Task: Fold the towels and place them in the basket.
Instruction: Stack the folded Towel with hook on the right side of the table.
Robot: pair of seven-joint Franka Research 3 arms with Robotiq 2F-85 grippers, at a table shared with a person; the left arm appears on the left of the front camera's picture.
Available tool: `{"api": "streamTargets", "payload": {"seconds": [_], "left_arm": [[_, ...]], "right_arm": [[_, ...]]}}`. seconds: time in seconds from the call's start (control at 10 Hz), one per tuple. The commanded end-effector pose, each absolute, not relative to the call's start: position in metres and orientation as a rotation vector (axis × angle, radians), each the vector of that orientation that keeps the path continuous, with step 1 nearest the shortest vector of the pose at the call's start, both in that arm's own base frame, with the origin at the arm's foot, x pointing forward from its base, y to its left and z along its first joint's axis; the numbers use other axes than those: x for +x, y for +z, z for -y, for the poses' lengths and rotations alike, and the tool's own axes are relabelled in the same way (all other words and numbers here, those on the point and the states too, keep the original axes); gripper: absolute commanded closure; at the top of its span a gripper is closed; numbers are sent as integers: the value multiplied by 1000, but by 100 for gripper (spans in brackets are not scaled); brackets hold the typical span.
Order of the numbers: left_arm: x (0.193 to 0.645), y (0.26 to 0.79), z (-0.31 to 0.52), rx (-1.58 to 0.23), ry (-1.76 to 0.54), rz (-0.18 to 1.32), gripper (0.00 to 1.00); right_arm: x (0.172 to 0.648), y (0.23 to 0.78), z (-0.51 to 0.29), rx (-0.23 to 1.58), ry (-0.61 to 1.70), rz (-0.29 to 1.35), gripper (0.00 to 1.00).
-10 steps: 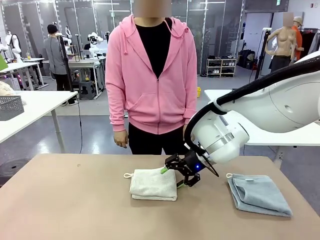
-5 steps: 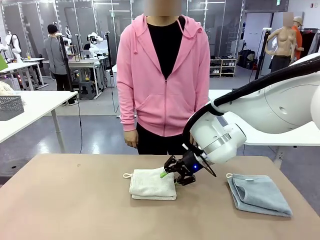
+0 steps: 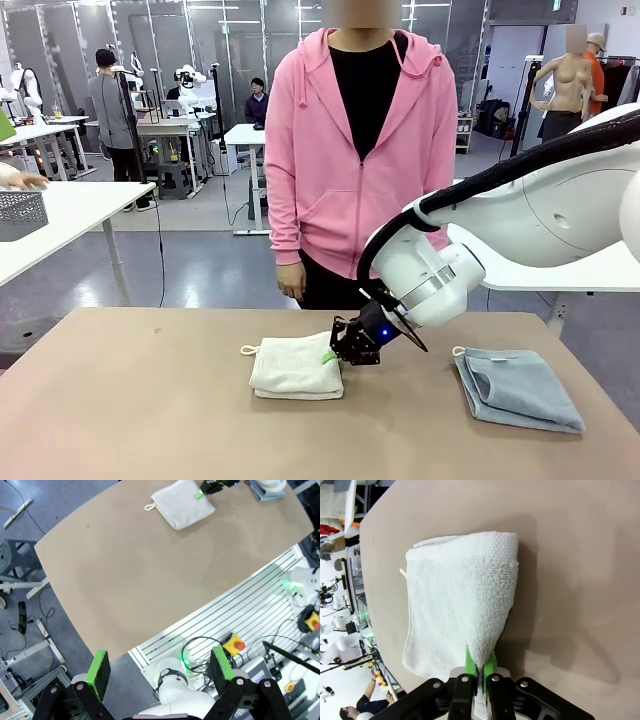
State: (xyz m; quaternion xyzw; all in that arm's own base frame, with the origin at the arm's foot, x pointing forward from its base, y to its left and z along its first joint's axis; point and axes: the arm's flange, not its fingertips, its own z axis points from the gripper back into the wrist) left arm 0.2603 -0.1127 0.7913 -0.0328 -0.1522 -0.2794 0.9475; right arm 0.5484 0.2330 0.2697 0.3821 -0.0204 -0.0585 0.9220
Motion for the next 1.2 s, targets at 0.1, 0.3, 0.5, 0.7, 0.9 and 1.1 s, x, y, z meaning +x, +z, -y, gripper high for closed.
{"api": "streamTargets", "payload": {"seconds": [0.1, 0.3, 0.5, 0.7, 0.9, 1.1], "left_arm": [[260, 791, 112, -64, -587, 311, 0], [260, 791, 112, -64, -587, 311, 0], [260, 791, 112, -64, -587, 311, 0], [260, 791, 112, -64, -587, 311, 0], [260, 791, 112, -64, -587, 311, 0], [260, 791, 112, -64, -587, 311, 0]], "right_arm": [[548, 270, -233, 785, -120, 42, 100], [548, 270, -233, 785, -120, 42, 100], [548, 270, -233, 785, -120, 42, 100], [548, 272, -234, 767, -132, 33, 94], [539, 337, -221, 760, -10, 118, 95], [519, 373, -198, 688, 111, 121, 95]]}}
